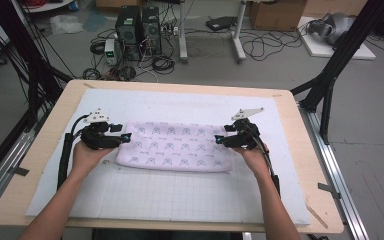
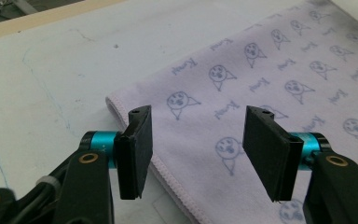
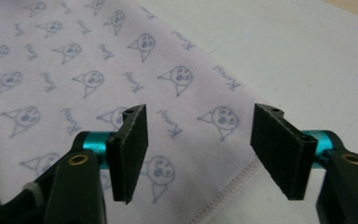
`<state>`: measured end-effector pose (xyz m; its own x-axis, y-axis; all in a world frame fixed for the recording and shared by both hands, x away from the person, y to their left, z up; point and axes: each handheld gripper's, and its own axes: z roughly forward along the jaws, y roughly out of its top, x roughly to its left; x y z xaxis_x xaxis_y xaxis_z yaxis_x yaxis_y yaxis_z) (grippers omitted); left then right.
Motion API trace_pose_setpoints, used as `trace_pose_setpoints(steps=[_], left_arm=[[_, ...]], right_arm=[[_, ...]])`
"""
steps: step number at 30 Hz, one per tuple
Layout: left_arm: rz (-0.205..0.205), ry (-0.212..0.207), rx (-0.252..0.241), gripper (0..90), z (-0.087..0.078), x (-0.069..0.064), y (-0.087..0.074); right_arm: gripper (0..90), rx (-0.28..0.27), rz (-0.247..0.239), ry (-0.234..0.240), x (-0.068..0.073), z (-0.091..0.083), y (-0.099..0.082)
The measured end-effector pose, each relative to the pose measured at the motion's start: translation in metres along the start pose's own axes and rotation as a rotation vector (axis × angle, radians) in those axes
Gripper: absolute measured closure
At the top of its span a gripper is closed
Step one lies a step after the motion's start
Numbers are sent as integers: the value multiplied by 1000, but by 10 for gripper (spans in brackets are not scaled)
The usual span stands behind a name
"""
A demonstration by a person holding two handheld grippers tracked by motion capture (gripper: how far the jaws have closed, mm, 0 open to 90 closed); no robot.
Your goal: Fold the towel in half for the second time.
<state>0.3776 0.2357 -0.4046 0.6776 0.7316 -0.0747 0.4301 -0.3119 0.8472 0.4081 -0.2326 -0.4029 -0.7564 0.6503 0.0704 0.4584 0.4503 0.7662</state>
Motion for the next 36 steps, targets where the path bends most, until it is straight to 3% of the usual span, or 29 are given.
trace_pose_setpoints(steps=[15, 20, 29, 31, 36], left_arm=[[9, -11, -21, 312, -21, -17, -14], [11, -11, -21, 294, -27, -22, -21], [19, 0, -16, 281, -37, -27, -32], [14, 0, -20, 280, -38, -29, -34], [24, -1, -21, 278, -42, -33, -37]], right_arm=[[191, -49, -5, -18, 22, -16, -15], [128, -21, 2, -15, 29, -19, -20], [120, -31, -24, -6, 42, -28, -18], [121, -65, -33, -25, 44, -30, -23], [120, -74, -2, -30, 43, -34, -35]])
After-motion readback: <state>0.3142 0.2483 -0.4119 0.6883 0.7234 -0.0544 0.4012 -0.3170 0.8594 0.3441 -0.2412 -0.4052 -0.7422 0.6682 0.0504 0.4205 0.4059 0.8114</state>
